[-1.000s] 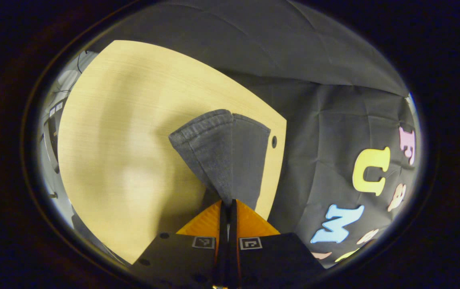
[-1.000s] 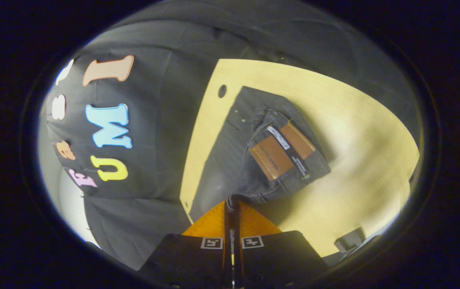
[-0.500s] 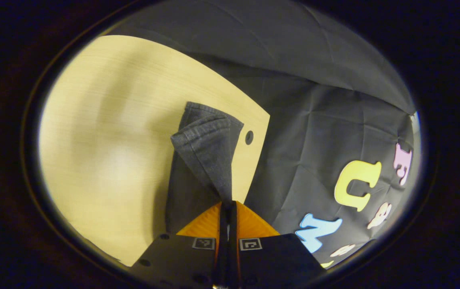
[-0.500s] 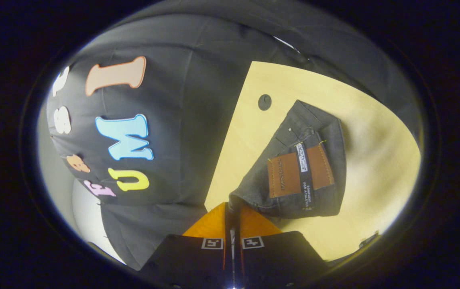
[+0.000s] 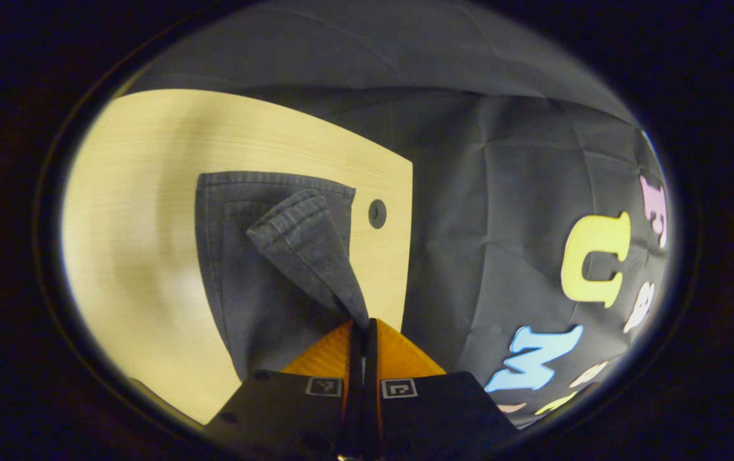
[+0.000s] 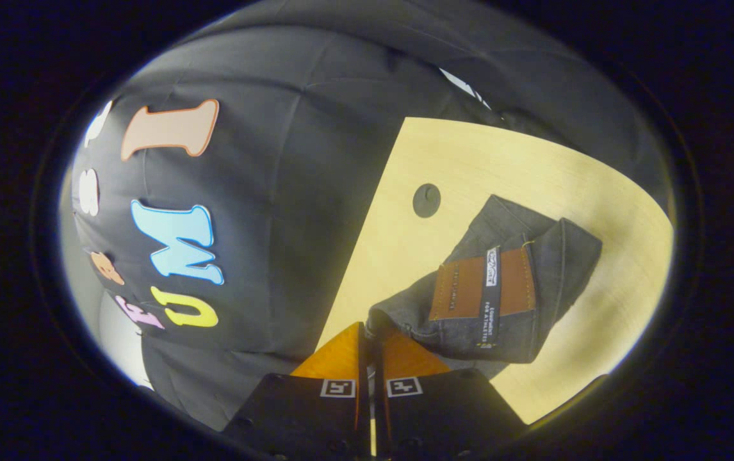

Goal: Grasp the waist and the cuffs of the jeans and fold them to make the two legs overlap; first hold the waist and fold one-third of the jeans toward the cuffs, then hold the cuffs and fold the remaining one-third in the same direction to finish folding.

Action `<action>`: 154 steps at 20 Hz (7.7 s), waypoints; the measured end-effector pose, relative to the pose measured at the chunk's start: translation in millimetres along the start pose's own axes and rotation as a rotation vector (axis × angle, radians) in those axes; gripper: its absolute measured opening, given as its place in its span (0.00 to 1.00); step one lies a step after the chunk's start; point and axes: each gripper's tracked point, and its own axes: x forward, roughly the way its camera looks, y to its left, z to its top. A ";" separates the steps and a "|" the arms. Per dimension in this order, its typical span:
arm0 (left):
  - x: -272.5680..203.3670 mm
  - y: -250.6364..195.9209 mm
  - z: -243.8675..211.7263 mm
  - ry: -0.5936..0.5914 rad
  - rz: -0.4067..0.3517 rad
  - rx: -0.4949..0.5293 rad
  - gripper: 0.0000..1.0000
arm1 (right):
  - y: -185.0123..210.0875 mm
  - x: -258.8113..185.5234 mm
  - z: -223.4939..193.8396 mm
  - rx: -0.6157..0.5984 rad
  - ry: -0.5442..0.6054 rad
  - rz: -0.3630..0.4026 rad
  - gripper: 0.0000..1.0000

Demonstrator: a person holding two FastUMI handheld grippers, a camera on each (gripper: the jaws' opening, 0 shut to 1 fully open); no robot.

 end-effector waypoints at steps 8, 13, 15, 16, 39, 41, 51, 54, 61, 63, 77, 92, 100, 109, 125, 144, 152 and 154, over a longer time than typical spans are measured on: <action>47.4 -3.8 -7.7 -0.044 0.046 0.179 0.05 | -39.1 56.4 7.0 -0.049 -0.077 -0.068 0.09; 28.1 4.0 1.7 -0.131 0.100 0.377 0.54 | -40.9 24.6 7.6 -0.194 -0.131 -0.129 0.51; 16.2 1.9 -1.6 -0.168 0.119 0.453 0.74 | -50.7 5.8 12.1 -0.277 -0.184 -0.193 0.66; 8.5 0.6 -3.4 -0.187 0.126 0.491 0.81 | -54.5 -3.0 12.0 -0.312 -0.216 -0.229 0.71; -137.3 -105.3 -148.5 -0.526 -0.066 1.082 0.97 | -148.3 -23.1 18.5 -0.350 -0.451 -0.497 0.68; -138.9 -98.5 -156.2 -0.527 -0.064 1.081 0.97 | -141.1 -11.1 14.9 -0.353 -0.438 -0.449 0.41; -171.0 -91.0 -174.9 -0.586 -0.058 1.261 1.00 | -111.6 -48.3 13.2 -0.568 -0.486 -0.394 0.10; -179.0 -94.5 -190.6 -0.555 -0.105 1.249 0.96 | -88.0 -67.5 6.8 -0.648 -0.515 -0.387 0.10; -185.3 -82.3 -219.1 -0.491 -0.155 1.231 0.96 | -16.1 -129.0 -1.3 -0.801 -0.671 -0.276 0.10; -189.2 -83.1 -223.9 -0.487 -0.158 1.233 0.96 | 8.9 -147.8 -17.0 -0.853 -0.705 -0.232 0.10; -221.5 -61.9 -190.6 -0.440 -0.160 1.214 0.98 | 125.5 -29.3 -243.4 -1.360 -0.605 0.024 0.11; -204.3 30.4 -164.8 -0.295 -0.022 1.053 0.98 | 43.0 92.7 -353.3 -1.461 -0.187 0.076 0.67; -141.3 54.1 -124.7 -0.166 -0.001 0.742 1.00 | 73.9 41.7 -319.1 -1.458 -0.298 0.026 0.88; -72.3 98.8 -32.5 -0.076 0.081 0.537 0.98 | 100.2 -64.2 -253.5 -1.338 -0.604 -0.180 0.87; 8.6 100.3 5.3 -0.006 0.096 0.395 0.97 | 103.5 -100.6 -221.3 -1.281 -0.694 -0.320 0.87; 51.6 100.5 -18.1 0.029 0.043 0.268 0.18 | 106.3 -87.3 -209.1 -1.263 -0.659 -0.344 0.92; -7.4 14.1 -58.9 -0.003 -0.172 0.293 0.11 | 119.4 -105.3 -210.8 -1.299 -0.673 -0.270 0.92; -30.9 -18.4 -82.7 -0.008 -0.230 0.337 0.11 | 123.9 -104.7 -210.7 -1.321 -0.658 -0.227 0.92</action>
